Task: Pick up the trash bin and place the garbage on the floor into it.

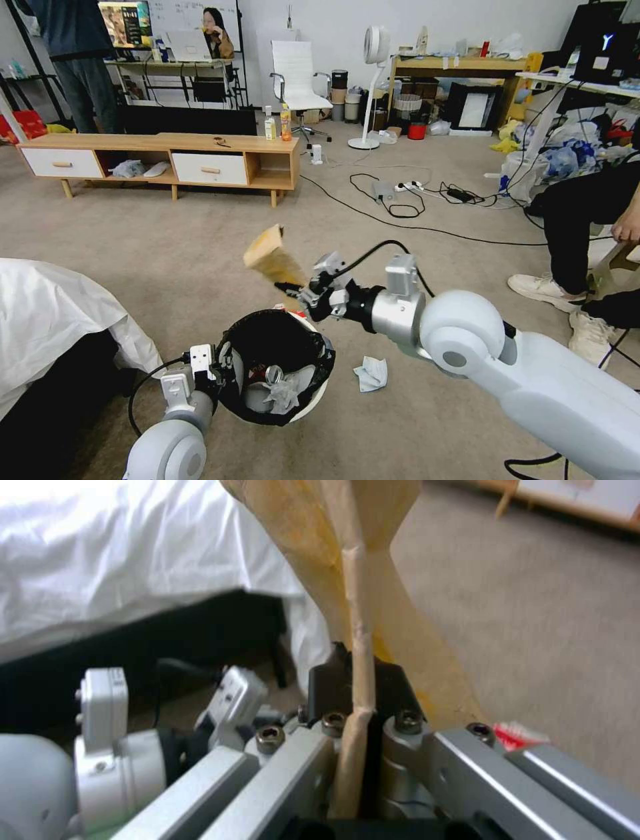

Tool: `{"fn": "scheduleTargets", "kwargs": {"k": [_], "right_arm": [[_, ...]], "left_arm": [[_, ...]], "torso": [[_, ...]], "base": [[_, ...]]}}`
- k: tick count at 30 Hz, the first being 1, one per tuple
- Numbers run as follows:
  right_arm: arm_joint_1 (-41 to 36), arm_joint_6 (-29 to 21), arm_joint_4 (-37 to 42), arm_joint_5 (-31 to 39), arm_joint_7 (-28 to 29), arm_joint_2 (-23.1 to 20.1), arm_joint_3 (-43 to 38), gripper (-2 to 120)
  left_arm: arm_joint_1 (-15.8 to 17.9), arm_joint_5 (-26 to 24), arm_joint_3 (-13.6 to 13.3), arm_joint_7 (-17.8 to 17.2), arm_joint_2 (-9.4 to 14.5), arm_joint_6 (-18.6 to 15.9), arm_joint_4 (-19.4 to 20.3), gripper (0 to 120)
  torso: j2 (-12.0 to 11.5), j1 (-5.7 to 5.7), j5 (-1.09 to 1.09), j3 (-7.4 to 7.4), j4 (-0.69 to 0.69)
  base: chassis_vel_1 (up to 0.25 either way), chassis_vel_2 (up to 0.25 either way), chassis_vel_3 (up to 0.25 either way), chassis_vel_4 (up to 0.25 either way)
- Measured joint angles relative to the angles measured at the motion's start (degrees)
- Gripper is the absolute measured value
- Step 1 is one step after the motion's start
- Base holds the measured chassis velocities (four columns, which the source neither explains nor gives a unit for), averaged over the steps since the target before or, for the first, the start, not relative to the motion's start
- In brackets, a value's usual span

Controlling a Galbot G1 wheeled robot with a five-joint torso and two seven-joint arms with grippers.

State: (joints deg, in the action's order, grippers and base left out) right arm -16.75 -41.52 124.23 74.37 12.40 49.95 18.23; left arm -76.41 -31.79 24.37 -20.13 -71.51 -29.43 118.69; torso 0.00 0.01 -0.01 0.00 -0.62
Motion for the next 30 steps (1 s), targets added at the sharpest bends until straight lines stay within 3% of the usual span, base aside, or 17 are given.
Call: {"fn": "scheduleTargets", "kwargs": {"k": [3,7,30], "right_arm": [[1.23,-1.29,0.40,3.99,4.95,1.54,0.74,0],[1.49,-1.32,-0.25,3.90,6.62,2.59,2.01,0],[-6.40,-0.76,-1.79,0.31,8.19,2.67,7.01,0]], "left_arm": [[-0.20,-0.03,0.12,0.00,0.18,0.05,0.50,6],[-0.47,-0.16,0.24,0.00,0.16,0.09,0.78,6],[-0.82,-0.08,0.19,-0.03,-0.59,0.30,1.12,6]], "torso": [[0.00,0.00,0.00,0.00,0.00],[0.00,0.00,0.01,0.00,0.00],[0.00,0.00,0.01,0.00,0.00]], "base": [[0.000,0.000,0.000,0.000],[0.000,0.000,0.000,0.000],[0.000,0.000,0.000,0.000]]}}
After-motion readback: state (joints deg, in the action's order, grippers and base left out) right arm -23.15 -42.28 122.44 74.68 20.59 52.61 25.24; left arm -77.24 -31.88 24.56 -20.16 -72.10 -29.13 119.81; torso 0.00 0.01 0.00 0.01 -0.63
